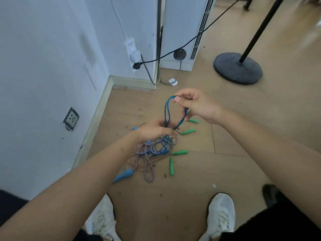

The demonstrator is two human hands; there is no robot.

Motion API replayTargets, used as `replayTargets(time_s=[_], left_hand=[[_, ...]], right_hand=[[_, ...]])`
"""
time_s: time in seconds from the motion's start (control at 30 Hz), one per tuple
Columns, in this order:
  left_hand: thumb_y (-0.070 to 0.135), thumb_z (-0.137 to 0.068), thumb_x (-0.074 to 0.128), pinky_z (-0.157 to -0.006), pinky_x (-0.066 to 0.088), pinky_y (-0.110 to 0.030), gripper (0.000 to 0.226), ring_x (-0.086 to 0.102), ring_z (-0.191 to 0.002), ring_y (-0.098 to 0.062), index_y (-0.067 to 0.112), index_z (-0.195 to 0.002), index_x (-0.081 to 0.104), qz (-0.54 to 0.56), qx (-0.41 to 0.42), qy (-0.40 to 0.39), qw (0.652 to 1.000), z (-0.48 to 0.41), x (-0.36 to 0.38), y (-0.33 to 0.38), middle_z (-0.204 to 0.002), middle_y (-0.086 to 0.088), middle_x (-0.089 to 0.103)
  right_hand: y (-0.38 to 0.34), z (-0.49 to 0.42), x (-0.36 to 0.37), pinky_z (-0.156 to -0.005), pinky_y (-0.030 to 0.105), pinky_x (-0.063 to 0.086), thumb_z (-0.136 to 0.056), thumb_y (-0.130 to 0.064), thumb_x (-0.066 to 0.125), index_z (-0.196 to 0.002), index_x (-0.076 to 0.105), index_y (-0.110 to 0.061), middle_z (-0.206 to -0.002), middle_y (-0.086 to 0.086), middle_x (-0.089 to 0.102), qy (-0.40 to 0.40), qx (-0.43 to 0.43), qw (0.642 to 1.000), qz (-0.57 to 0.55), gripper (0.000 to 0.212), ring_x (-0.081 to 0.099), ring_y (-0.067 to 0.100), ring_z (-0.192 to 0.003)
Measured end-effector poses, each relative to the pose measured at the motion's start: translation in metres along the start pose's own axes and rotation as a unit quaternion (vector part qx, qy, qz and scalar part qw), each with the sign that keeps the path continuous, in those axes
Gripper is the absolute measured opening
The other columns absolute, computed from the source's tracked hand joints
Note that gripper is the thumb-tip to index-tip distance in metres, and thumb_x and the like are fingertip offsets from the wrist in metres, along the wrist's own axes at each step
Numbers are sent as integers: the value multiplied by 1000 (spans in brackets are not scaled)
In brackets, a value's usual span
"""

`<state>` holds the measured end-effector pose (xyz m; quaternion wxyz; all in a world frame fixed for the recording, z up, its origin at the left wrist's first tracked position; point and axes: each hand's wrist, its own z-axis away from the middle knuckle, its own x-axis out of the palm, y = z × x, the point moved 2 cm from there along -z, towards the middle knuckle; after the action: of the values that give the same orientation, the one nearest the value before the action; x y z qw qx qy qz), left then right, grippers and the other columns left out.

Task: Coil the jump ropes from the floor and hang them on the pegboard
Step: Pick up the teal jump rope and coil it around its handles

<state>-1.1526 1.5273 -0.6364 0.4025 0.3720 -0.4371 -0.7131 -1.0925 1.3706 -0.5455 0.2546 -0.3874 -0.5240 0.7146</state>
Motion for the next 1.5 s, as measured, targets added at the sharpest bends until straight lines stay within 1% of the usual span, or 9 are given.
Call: replayTargets(time_s=[0.1,0.27,0.4,0.5,0.87,1.13,1.23,1.3,1.5], left_hand=[[-2,-93,62,-74,48,-12,12,65,-73,-3,-4,-103,67,-70,9,-14,997,16,-11,24,-81,-7,67],[1,-96,60,-84,54,-24,9,63,-81,-16,5,-100,67,-119,12,18,993,47,-50,46,-82,-11,66],[3,-98,57,-69,47,-13,16,61,-67,-1,10,-85,62,-195,-9,46,980,74,-74,59,-78,-5,64],[14,-103,52,-69,49,-24,22,61,-61,-1,13,-82,57,-208,-42,77,974,85,-84,55,-76,-1,65],[21,-106,48,-66,62,-30,20,74,-74,-30,9,-98,61,118,3,203,972,85,-68,96,-77,-6,70],[21,-104,52,-60,61,-26,18,74,-67,-24,6,-104,63,226,6,181,957,89,-65,110,-83,-7,72],[24,-103,54,-56,58,-20,22,72,-65,-19,7,-102,68,218,14,195,956,92,-71,114,-85,-7,75],[26,-101,58,-48,52,-15,23,68,-55,-12,8,-95,72,179,5,251,951,95,-84,111,-81,-6,76],[27,-97,64,-37,32,-10,22,43,-38,-4,12,-81,69,174,-72,417,889,104,-141,77,-47,10,58]], right_hand=[[-28,12,-23,-45,28,51,-100,-11,55,-88,66,-18,-86,4,68,119,-38,992,-31,17,56,14,-51],[-34,27,-53,-46,23,48,-98,-13,57,-99,69,-3,-68,-4,58,261,-28,965,-25,16,54,11,-51],[-3,33,-62,-45,23,47,-100,-15,56,-102,66,-4,-68,0,53,325,37,940,-102,16,55,13,-55],[13,32,-63,-44,22,49,-99,-12,56,-103,61,-5,-67,3,50,351,79,909,-210,9,56,14,-56],[15,31,-3,-73,31,56,-95,-15,63,-88,63,-26,-98,1,65,216,114,962,-126,13,62,18,-86],[-8,37,64,-96,19,49,-93,-9,66,-116,64,-26,-112,-10,70,-55,-6,995,-88,29,64,2,-109],[-2,36,72,-84,26,50,-98,-13,61,-96,66,-19,-78,-10,71,-63,7,996,-62,8,67,13,-81],[0,32,66,-71,34,46,-102,-20,54,-82,64,-15,-55,-9,54,-15,23,998,-60,23,55,16,-58],[17,20,16,-42,22,20,-103,-33,50,-74,56,-19,-58,-1,28,226,116,963,-85,32,23,13,-48]])
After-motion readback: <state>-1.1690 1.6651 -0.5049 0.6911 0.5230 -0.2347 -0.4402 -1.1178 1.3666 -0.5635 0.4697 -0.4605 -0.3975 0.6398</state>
